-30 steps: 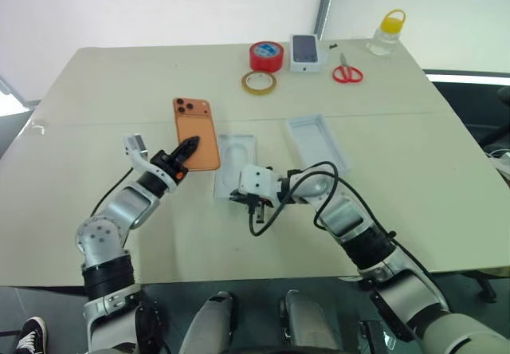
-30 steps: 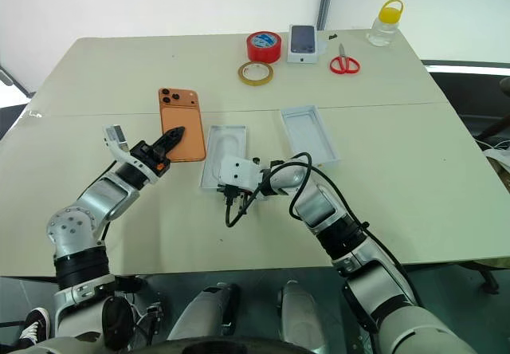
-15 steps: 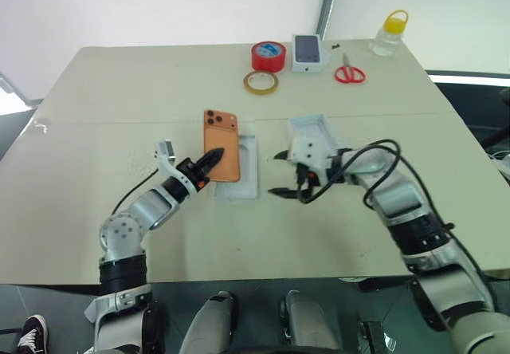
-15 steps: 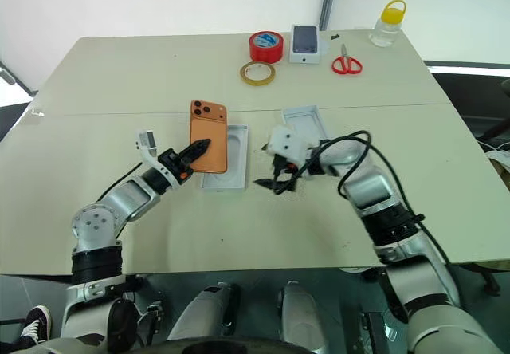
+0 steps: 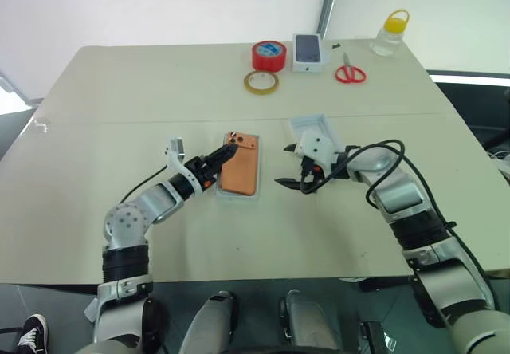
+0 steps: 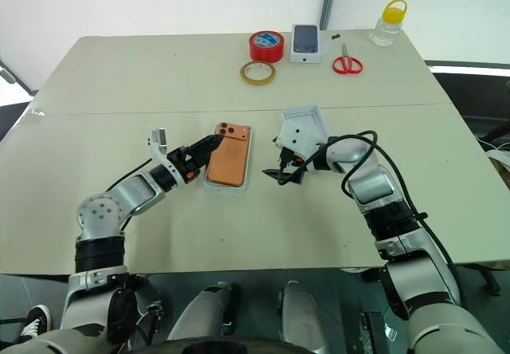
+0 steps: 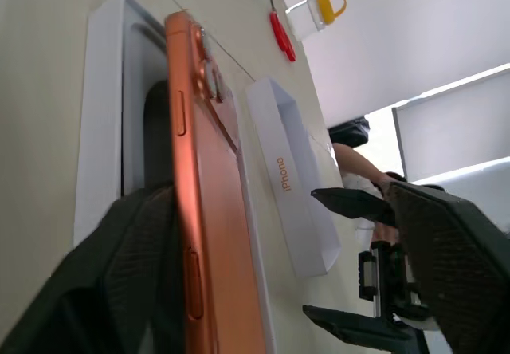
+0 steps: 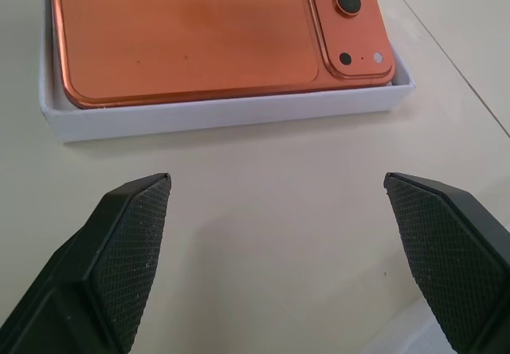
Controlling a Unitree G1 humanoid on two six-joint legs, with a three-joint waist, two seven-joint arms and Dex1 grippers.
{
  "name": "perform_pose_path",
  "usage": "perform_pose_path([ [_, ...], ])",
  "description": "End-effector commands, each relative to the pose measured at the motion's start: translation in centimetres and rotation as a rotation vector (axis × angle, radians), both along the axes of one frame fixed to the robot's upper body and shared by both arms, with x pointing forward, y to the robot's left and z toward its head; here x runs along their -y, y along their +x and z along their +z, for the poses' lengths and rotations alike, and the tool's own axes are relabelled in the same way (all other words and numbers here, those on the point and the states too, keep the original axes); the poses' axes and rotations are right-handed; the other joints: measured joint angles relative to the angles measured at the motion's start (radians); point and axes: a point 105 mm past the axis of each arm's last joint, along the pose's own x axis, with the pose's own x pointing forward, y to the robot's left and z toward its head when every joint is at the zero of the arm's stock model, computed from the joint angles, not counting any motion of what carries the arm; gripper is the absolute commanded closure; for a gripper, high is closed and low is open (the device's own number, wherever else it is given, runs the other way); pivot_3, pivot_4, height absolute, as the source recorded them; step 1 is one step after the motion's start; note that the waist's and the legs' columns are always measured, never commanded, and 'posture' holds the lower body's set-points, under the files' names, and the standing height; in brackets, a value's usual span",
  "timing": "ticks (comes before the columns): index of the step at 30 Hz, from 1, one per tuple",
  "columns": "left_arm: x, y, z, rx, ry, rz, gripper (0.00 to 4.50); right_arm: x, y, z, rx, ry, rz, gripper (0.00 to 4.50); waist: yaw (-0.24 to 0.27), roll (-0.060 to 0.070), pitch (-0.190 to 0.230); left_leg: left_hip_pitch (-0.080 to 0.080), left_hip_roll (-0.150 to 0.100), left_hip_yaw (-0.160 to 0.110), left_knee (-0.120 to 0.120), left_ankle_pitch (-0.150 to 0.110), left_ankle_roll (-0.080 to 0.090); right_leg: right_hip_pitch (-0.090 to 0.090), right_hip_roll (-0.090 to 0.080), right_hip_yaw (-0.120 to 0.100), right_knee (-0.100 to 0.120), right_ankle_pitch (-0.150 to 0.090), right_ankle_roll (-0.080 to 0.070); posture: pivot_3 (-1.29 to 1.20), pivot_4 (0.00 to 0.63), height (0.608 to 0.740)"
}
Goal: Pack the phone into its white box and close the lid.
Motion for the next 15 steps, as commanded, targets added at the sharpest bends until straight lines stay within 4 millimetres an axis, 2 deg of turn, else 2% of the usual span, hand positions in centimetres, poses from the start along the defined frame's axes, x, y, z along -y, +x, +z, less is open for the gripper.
perform_pose_path([
  [1, -0.3, -0.5, 0.9, 0.047, 0.037, -0.023, 0.18, -0.3, 0.5, 1.2, 0.05, 0.013, 0.009, 0.0, 0.001, 0.0, 0.0, 0.0, 0.0, 0.0, 0.0, 0.0, 0.0, 0.0, 0.0, 0.0, 0.0, 0.0, 0.0, 0.0, 0.15, 0.74],
  [6, -1.2, -0.9, 1.2, 0.1, 0.215, -0.034, 0.18, -0.6, 0.9, 1.4, 0.06, 0.022, 0.007, 0.0, -0.003, 0.0, 0.0, 0.0, 0.0, 0.0, 0.0, 0.0, 0.0, 0.0, 0.0, 0.0, 0.0, 0.0, 0.0, 0.0, 0.15, 0.74],
  [11, -2.1, -0.5, 3.4, 0.186, 0.268, 0.0, 0.18, -1.1, 0.9, 1.0, 0.051, 0.035, 0.015, 0.0, -0.001, 0.0, 0.0, 0.0, 0.0, 0.0, 0.0, 0.0, 0.0, 0.0, 0.0, 0.0, 0.0, 0.0, 0.0, 0.0, 0.15, 0.74],
  [13, -3.9, 0.6, 3.9, 0.215, 0.33, 0.104, 0.18, -1.5, 0.8, 1.1, 0.051, 0.05, 0.021, 0.0, 0.001, 0.0, 0.0, 0.0, 0.0, 0.0, 0.0, 0.0, 0.0, 0.0, 0.0, 0.0, 0.0, 0.0, 0.0, 0.0, 0.15, 0.74],
  [14, -5.0, 1.2, 3.4, 0.206, 0.396, 0.158, 0.4, -1.7, 0.9, 1.3, 0.06, 0.062, 0.02, 0.0, 0.0, 0.0, 0.0, 0.0, 0.0, 0.0, 0.0, 0.0, 0.0, 0.0, 0.0, 0.0, 0.0, 0.0, 0.0, 0.0, 0.15, 0.74],
  [15, -6.2, 1.8, 2.8, 0.203, 0.481, 0.212, 0.73, -1.8, 1.1, 1.4, 0.07, 0.063, 0.012, 0.25, -0.004, 0.0, 0.0, 0.0, 0.0, 0.0, 0.0, 0.0, 0.0, 0.0, 0.0, 0.0, 0.0, 0.0, 0.0, 0.0, 0.15, 0.74],
])
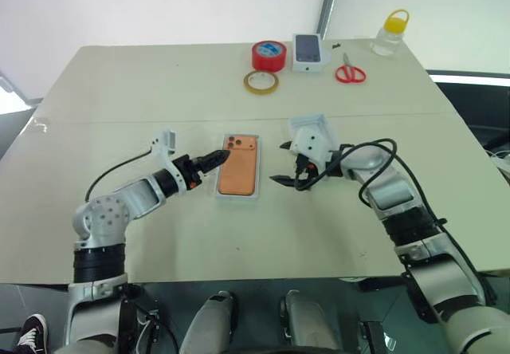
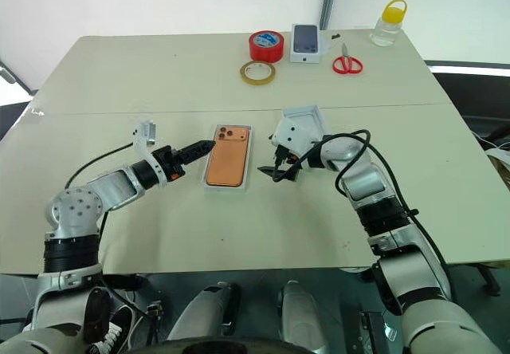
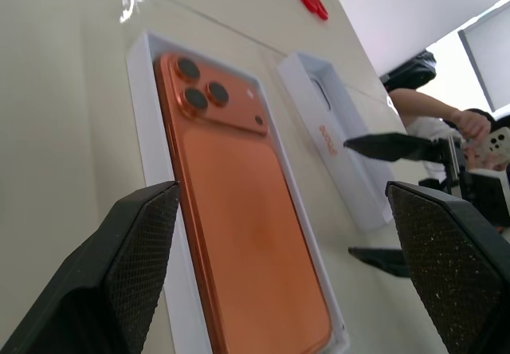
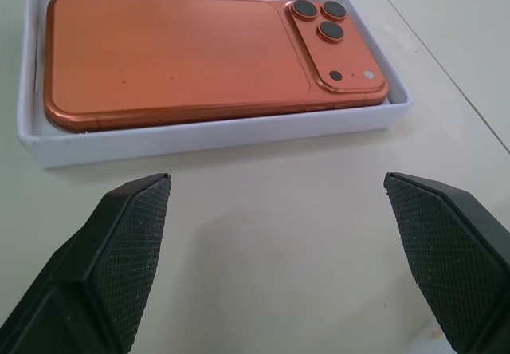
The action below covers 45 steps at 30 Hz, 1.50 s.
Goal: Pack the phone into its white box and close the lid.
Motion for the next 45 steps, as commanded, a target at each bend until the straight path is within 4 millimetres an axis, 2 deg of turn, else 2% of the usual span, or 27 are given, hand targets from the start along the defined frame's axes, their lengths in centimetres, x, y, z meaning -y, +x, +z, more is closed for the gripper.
perform_pose_path([
  [1, -4.1, 1.8, 0.0, 0.073, 0.196, 0.204, 1.04, -0.5, 0.6, 1.6, 0.076, 0.025, -0.008, 0.56, -0.006, 0.0, 0.0, 0.0, 0.0, 0.0, 0.0, 0.001, -0.001, 0.0, 0.0, 0.0, 0.0, 0.0, 0.0, 0.0, 0.15, 0.74],
  [2, -4.6, 2.0, -0.2, 0.088, 0.258, 0.228, 1.45, -0.5, 0.9, 1.6, 0.095, 0.015, -0.023, 0.87, -0.007, 0.0, 0.0, 0.0, 0.0, 0.0, 0.0, 0.001, -0.002, 0.0, 0.0, 0.0, 0.0, 0.0, 0.0, 0.0, 0.15, 0.74],
  [7, -5.0, 2.6, -1.7, 0.149, 0.463, 0.265, 4.1, -0.8, 1.7, 0.8, 0.148, -0.021, -0.059, 3.48, 0.002, 0.0, 0.0, 0.0, 0.0, 0.0, -0.001, 0.001, -0.002, 0.0, 0.0, 0.0, 0.0, 0.0, 0.0, 0.0, 0.15, 0.74],
  [8, -4.6, 2.7, -2.3, 0.15, 0.494, 0.247, 4.5, -0.9, 1.7, 0.5, 0.152, -0.033, -0.055, 4.01, 0.006, 0.0, 0.0, 0.0, 0.0, 0.0, -0.001, 0.001, -0.002, 0.0, 0.0, 0.0, 0.0, 0.0, 0.0, 0.0, 0.15, 0.74],
  [9, -4.2, 2.7, -2.8, 0.149, 0.507, 0.231, 4.5, -1.0, 1.7, 0.3, 0.155, -0.04, -0.052, 4.47, 0.008, 0.0, 0.0, 0.0, 0.0, 0.0, -0.001, 0.001, -0.002, -0.001, 0.0, 0.0, 0.0, 0.0, 0.0, 0.0, 0.15, 0.74],
  [16, 0.7, 3.1, -4.9, 0.11, 0.49, 0.082, 4.5, -2.9, 1.2, -0.6, 0.158, -0.047, -0.015, 4.47, 0.016, 0.0, 0.0, 0.0, 0.0, 0.001, 0.0, 0.001, -0.001, -0.001, 0.0, 0.001, 0.0, 0.0, 0.0, 0.0, 0.15, 0.74],
  [19, 3.0, 3.0, -5.9, 0.076, 0.465, 0.002, 4.5, -2.8, 1.4, -1.5, 0.164, -0.096, -0.026, 4.47, 0.016, 0.0, 0.0, 0.0, 0.0, 0.001, 0.0, 0.001, -0.001, 0.0, 0.0, 0.001, 0.0, 0.0, 0.0, 0.0, 0.15, 0.74],
  [22, 5.2, 2.6, -6.3, 0.058, 0.422, -0.084, 4.5, -2.3, 1.5, -1.9, 0.131, -0.072, -0.045, 4.47, 0.016, 0.0, 0.0, 0.0, 0.0, 0.001, 0.0, 0.001, -0.002, 0.0, 0.0, 0.001, 0.0, 0.0, 0.0, 0.0, 0.15, 0.74],
  [26, 8.0, 2.0, -6.4, 0.068, 0.405, -0.175, 4.5, -0.6, 1.3, -2.5, 0.128, -0.116, -0.059, 4.47, 0.021, 0.0, 0.0, 0.0, -0.001, 0.001, 0.001, 0.001, -0.001, 0.0, 0.0, 0.0, 0.0, 0.0, 0.0, 0.0, 0.15, 0.74],
  [30, 12.3, 1.0, -5.6, 0.078, 0.323, -0.275, 4.5, 2.1, 0.9, -1.9, 0.13, -0.143, -0.088, 4.47, 0.045, 0.0, 0.0, 0.0, -0.004, 0.0, 0.002, 0.0, 0.001, 0.003, -0.002, 0.0, -0.002, -0.001, 0.002, 0.0, 0.15, 0.74],
  [37, 17.5, -0.7, -5.1, 0.131, 0.313, -0.42, 4.5, 5.6, -0.9, -1.9, 0.103, -0.19, -0.13, 4.47, 0.064, 0.0, 0.0, 0.0, -0.007, -0.002, 0.003, -0.002, 0.004, 0.009, -0.004, -0.002, -0.011, 0.0, 0.006, 0.0, 0.15, 0.74],
  [45, 21.0, -1.8, -4.8, 0.163, 0.287, -0.508, 4.5, 8.8, -2.8, -1.7, 0.065, -0.221, -0.202, 4.47, 0.075, 0.0, 0.0, 0.0, -0.008, -0.002, 0.004, -0.003, 0.006, 0.012, -0.006, -0.002, -0.016, 0.001, 0.009, 0.0, 0.15, 0.74],
])
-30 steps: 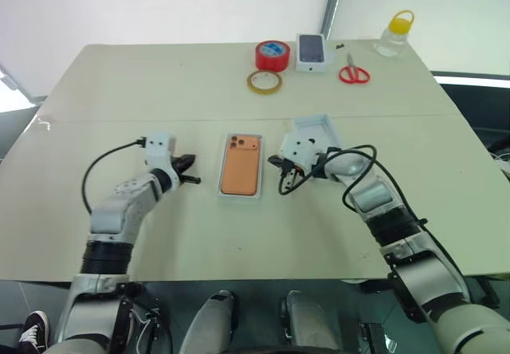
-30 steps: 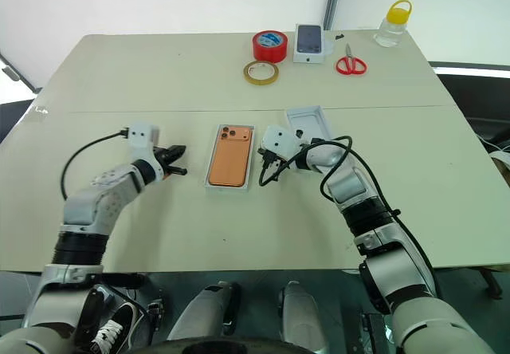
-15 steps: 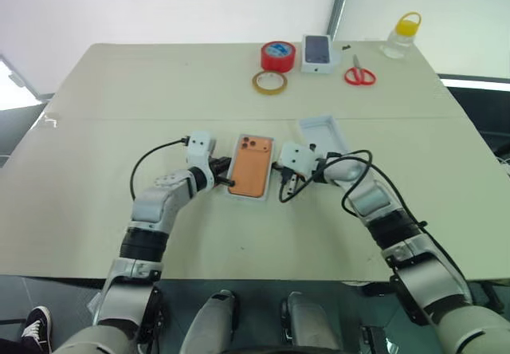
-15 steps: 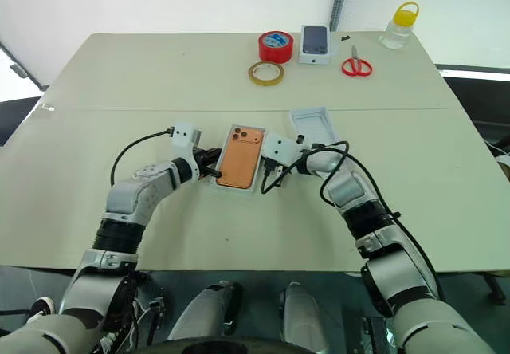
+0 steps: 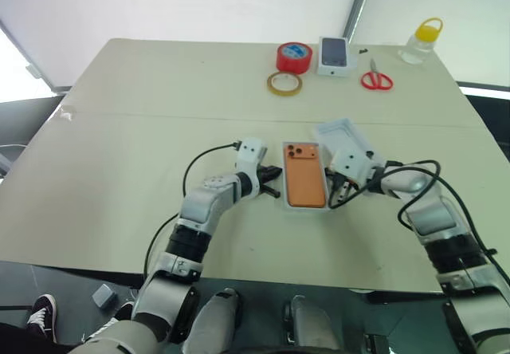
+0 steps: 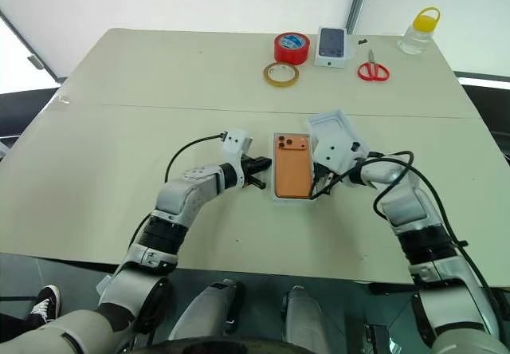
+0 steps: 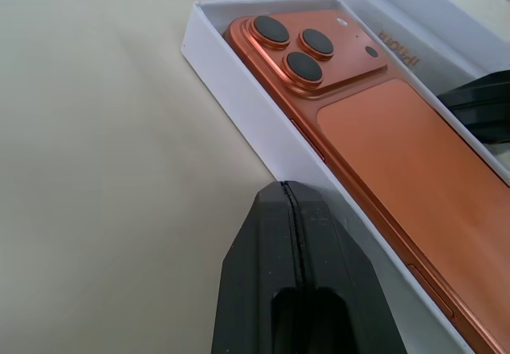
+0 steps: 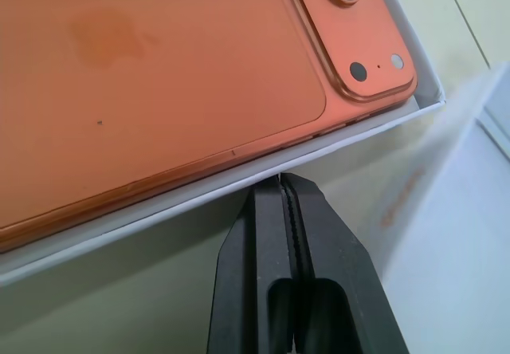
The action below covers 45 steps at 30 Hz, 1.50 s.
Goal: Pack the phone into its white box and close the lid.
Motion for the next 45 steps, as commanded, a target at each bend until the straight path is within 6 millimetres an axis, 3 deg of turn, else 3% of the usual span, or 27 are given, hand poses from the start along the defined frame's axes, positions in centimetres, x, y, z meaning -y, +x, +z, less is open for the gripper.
perform_pose_path([
  [1, 5.6, -2.8, 1.2, 0.013, -0.056, -0.215, 4.5, -0.9, -1.4, 0.8, -0.007, 0.024, 0.06, 4.47, 0.001, 0.0, 0.0, 0.0, 0.0, 0.0, 0.0, 0.0, 0.0, 0.0, 0.0, 0.0, 0.0, 0.0, 0.0, 0.0, 0.15, 0.74],
  [9, 7.5, -3.4, 1.2, 0.024, -0.05, -0.284, 4.5, 2.0, -2.9, 0.3, -0.025, -0.054, 0.03, 4.47, -0.002, 0.0, 0.0, 0.0, 0.0, 0.0, 0.0, -0.001, 0.002, 0.001, -0.001, -0.001, 0.0, 0.0, 0.001, 0.0, 0.15, 0.74],
  [16, 7.8, -3.7, 1.2, 0.033, -0.039, -0.31, 4.5, 2.7, -4.1, -0.2, -0.102, -0.05, 0.044, 4.47, -0.001, -0.001, 0.0, 0.0, -0.001, 0.0, 0.001, -0.001, 0.002, 0.001, -0.001, -0.002, -0.001, 0.0, 0.001, 0.0, 0.15, 0.74],
  [23, 7.6, -4.0, 1.0, 0.015, -0.065, -0.298, 4.5, 3.8, -2.7, 0.4, -0.044, -0.072, -0.002, 4.47, -0.006, -0.001, 0.0, 0.001, 0.0, 0.001, 0.001, -0.001, 0.002, 0.002, -0.001, -0.001, -0.001, 0.0, 0.002, 0.0, 0.15, 0.74],
  [26, 7.0, -3.6, 1.0, 0.027, -0.058, -0.267, 4.5, 3.9, -2.7, 0.4, -0.047, -0.08, 0.006, 4.47, -0.005, -0.001, 0.0, 0.001, 0.0, 0.001, 0.001, -0.001, 0.002, 0.002, -0.001, -0.001, -0.001, 0.0, 0.002, 0.0, 0.15, 0.74],
  [33, 2.4, -0.9, 1.3, 0.091, -0.013, -0.158, 4.5, 5.3, -3.5, 0.9, -0.111, -0.104, 0.017, 4.47, -0.009, 0.0, 0.0, 0.001, 0.0, 0.001, 0.001, -0.001, 0.002, 0.001, -0.001, -0.001, 0.0, 0.0, 0.002, 0.0, 0.15, 0.74],
  [40, 1.4, -1.4, 1.7, 0.109, -0.024, -0.156, 4.5, 5.9, -2.5, 1.5, -0.067, -0.126, 0.002, 4.47, -0.02, 0.0, 0.0, 0.001, 0.0, 0.001, 0.001, -0.001, 0.002, 0.001, -0.001, -0.001, 0.0, 0.0, 0.002, 0.0, 0.15, 0.74],
  [45, -1.2, -1.4, 3.7, 0.21, -0.049, -0.123, 4.5, 6.0, -2.2, 4.3, -0.034, -0.03, -0.016, 4.47, -0.033, 0.0, 0.001, 0.0, 0.0, 0.001, 0.001, -0.001, 0.002, 0.0, -0.001, -0.001, 0.001, 0.0, 0.002, 0.0, 0.15, 0.74],
])
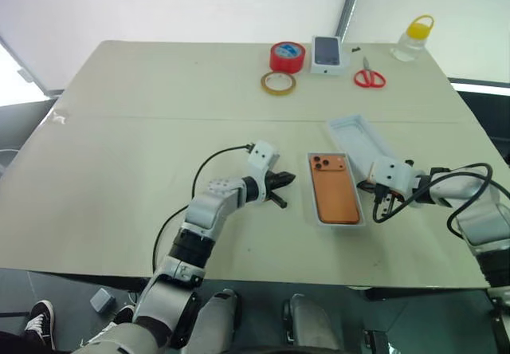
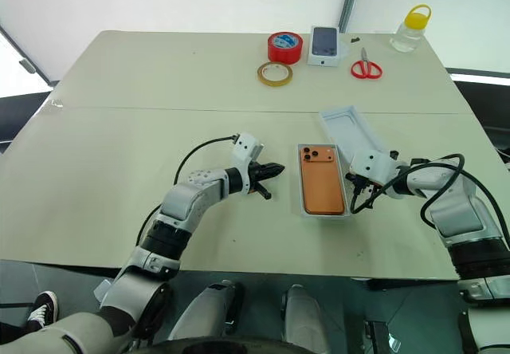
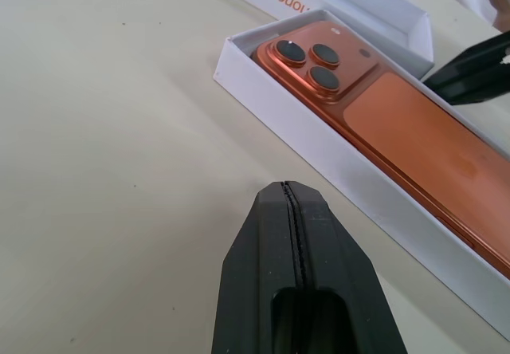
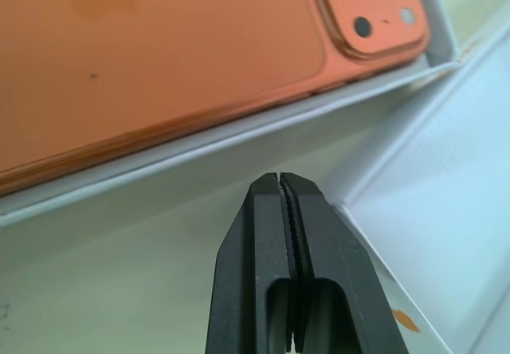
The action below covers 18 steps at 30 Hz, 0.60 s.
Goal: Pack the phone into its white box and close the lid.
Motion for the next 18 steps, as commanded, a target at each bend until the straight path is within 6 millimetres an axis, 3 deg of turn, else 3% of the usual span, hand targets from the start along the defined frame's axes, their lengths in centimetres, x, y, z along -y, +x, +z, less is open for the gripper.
perform_pose_path([
  [1, -1.5, 0.1, 3.3, 0.103, -0.074, 0.003, 4.5, 0.5, 0.1, 3.4, 0.054, 0.062, -0.004, 4.47, -0.002, 0.0, 0.0, 0.0, 0.0, 0.0, 0.0, 0.0, 0.0, 0.0, 0.0, 0.0, 0.0, 0.0, 0.0, 0.0, 0.15, 0.74],
  [2, -2.0, 0.2, 3.6, 0.099, -0.086, 0.009, 4.5, 0.6, 0.1, 3.9, 0.062, 0.07, -0.008, 4.47, -0.001, 0.0, 0.0, 0.0, 0.0, 0.0, 0.0, 0.0, 0.0, 0.0, 0.0, 0.0, 0.0, 0.0, 0.0, 0.0, 0.15, 0.74],
  [5, -4.5, 0.5, 4.8, 0.184, -0.068, 0.037, 3.58, 1.0, 0.5, 5.7, 0.085, 0.107, -0.031, 3.55, -0.006, 0.001, 0.0, 0.0, 0.0, 0.0, 0.0, 0.0, 0.0, 0.0, 0.0, 0.0, 0.0, 0.0, 0.0, 0.0, 0.15, 0.74],
  [12, -6.2, 0.2, 5.6, 0.223, -0.048, -0.012, 0.03, 0.9, 3.0, 6.2, 0.109, 0.138, -0.155, 0.05, -0.001, 0.001, 0.0, 0.0, 0.0, 0.0, 0.0, 0.0, 0.0, 0.0, 0.0, 0.0, 0.0, 0.0, -0.001, 0.0, 0.15, 0.74],
  [16, -7.0, -0.3, 7.1, 0.272, -0.079, -0.057, 0.03, -0.5, 3.8, 5.8, 0.069, 0.183, -0.177, 0.05, -0.001, 0.001, 0.0, 0.0, 0.0, 0.0, -0.001, 0.0, 0.0, -0.001, 0.0, 0.0, 0.0, 0.0, -0.001, 0.0, 0.15, 0.74],
  [18, -7.4, -0.4, 7.3, 0.281, -0.081, -0.063, 0.03, -0.2, 4.1, 5.4, 0.072, 0.13, -0.196, 0.05, -0.001, 0.001, 0.0, -0.001, 0.0, 0.0, -0.001, 0.0, 0.0, -0.002, 0.0, 0.0, 0.0, 0.0, -0.001, 0.0, 0.15, 0.74],
])
